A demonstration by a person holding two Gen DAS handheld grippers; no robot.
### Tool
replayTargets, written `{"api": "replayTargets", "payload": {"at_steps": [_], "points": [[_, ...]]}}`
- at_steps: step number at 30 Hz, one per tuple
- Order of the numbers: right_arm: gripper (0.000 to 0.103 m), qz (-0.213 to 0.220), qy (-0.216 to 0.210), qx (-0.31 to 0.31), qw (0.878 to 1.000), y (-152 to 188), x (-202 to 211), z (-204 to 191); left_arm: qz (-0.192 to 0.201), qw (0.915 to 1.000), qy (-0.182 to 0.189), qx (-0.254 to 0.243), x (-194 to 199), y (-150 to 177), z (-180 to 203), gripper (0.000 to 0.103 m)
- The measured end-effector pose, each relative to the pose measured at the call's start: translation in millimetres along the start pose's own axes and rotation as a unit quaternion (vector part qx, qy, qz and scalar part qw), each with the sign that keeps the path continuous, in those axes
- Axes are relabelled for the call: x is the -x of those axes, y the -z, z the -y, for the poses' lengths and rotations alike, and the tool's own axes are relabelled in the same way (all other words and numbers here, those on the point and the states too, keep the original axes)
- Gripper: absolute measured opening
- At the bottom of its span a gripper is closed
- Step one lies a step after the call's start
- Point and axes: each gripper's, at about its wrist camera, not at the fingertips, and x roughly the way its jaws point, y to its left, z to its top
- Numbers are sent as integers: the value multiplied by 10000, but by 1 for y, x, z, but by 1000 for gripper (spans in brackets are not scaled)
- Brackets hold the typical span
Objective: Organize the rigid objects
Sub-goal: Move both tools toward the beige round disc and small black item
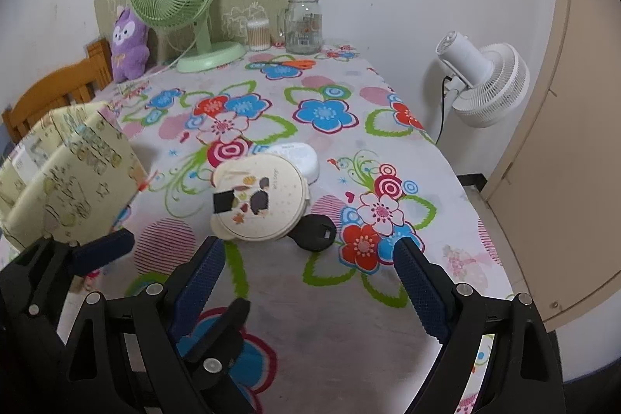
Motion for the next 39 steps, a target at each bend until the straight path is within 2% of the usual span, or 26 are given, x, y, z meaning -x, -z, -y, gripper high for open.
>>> {"api": "replayTargets", "payload": {"at_steps": [6,13,26,33,36,39], "points": [[90,-57,-9,-55,10000,0,-12,7,26,9999,-102,-109,-10,-3,2,95],[90,-377,-59,-328,9987,-6,-29,25,-75,9999,-53,-81,-29,-17,3,94],[87,-259,155,-563,9980,-18,-35,56,-91,9998,115,-142,-53,-42,17,94],[87,-313,91,-838,9960,-19,-43,66,-113,9997,170,-94,-59,-49,17,94],[87,-324,44,-912,9953,-20,-45,68,-102,9996,239,-88,-58,-50,17,85],[87,-324,58,-902,9954,-22,-46,66,-107,9995,264,-133,-57,-49,16,84]]}}
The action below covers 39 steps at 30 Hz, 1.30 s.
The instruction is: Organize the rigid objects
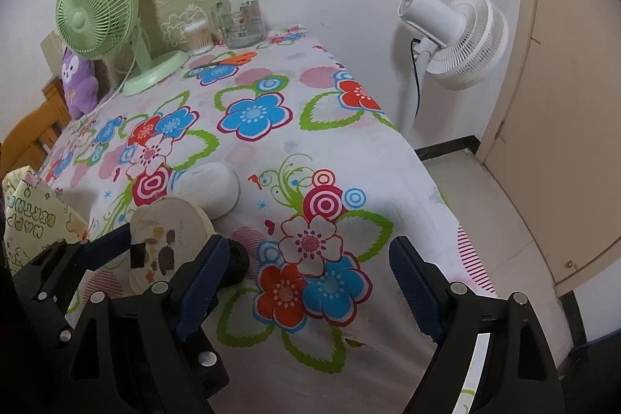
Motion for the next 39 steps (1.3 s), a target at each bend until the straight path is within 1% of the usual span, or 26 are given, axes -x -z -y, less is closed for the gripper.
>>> {"api": "replayTargets", "payload": {"at_steps": [6,12,16,25,29,31,32,34,35,36,37,39], "points": [[87,-17,18,184,9998,2,1,-10,42,9998,-189,-97,8,8,-4,84],[87,-108,-26,370,9993,8,-3,-24,-78,9992,-390,-75,13,18,-14,84],[86,-148,-16,491,9987,10,-4,-32,-137,9989,-431,-94,15,23,-18,84],[75,-288,-130,643,9974,11,-14,-43,-188,9988,-451,4,20,28,-28,84],[73,-321,-125,715,9968,10,-19,-47,-211,9990,-397,60,21,30,-31,84],[66,-291,-125,770,9965,9,-19,-51,-228,9990,-371,91,20,29,-32,84],[64,-295,-150,802,9962,9,-19,-54,-223,9990,-380,84,20,29,-32,84],[53,-315,-164,899,9953,9,-19,-59,-197,9988,-439,21,21,30,-30,84],[50,-344,-92,983,9945,9,-20,-62,-174,9987,-470,-26,23,31,-28,84],[44,-340,-37,1041,9940,9,-20,-63,-168,9987,-489,-47,23,32,-28,84],[40,-327,-78,1092,9935,10,-19,-65,-170,9986,-492,-54,24,33,-28,84],[40,-288,-41,1072,9938,12,-18,-66,-175,9987,-473,-38,25,33,-29,84]]}}
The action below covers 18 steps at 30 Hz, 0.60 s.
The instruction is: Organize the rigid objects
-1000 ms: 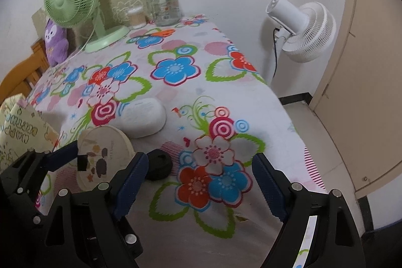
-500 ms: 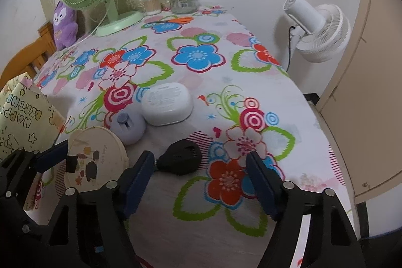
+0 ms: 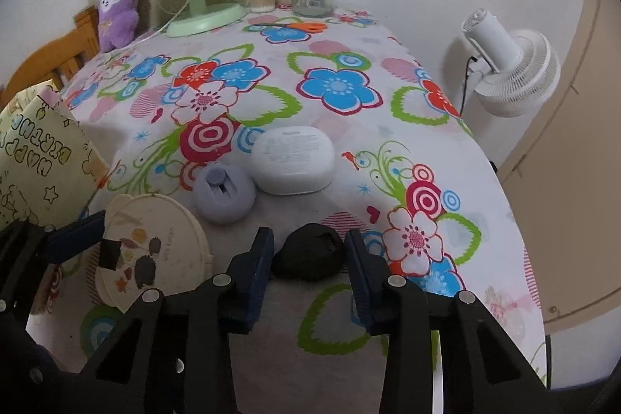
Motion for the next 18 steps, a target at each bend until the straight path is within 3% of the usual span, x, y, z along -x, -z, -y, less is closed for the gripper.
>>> {"api": "replayTargets", "payload": {"at_steps": [18], "points": [[39,107,298,-221,9993,14,23,4,-5,9995,317,54,17,8,4,83]]}}
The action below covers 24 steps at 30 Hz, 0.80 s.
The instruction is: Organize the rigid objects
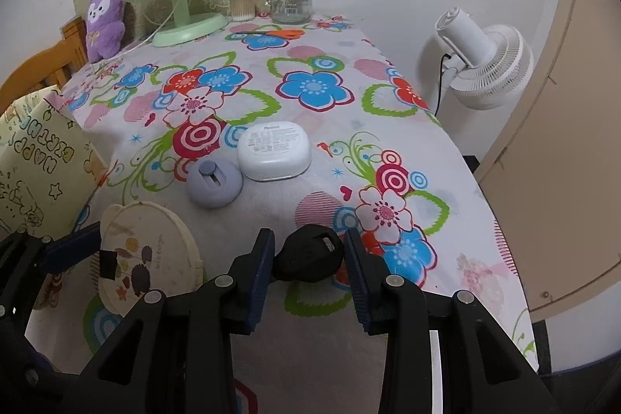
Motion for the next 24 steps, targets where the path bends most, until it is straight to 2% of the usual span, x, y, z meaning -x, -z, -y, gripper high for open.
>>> {"api": "replayTargets", "payload": {"at_steps": [19,21,22,24], "points": [[39,191,38,23,9998,0,33,-10,50,9999,82,-49,25,1,-2,83],[18,224,18,32,9997,-1,37,-12,67,9999,84,-58,29,0,-2,83],[13,236,-16,51,9997,-1,40,-13,78,9999,86,-58,31,0,-2,83],[13,286,22,54,9996,-1,45,-14,126,9999,91,-63,35,0,-2,83]]}}
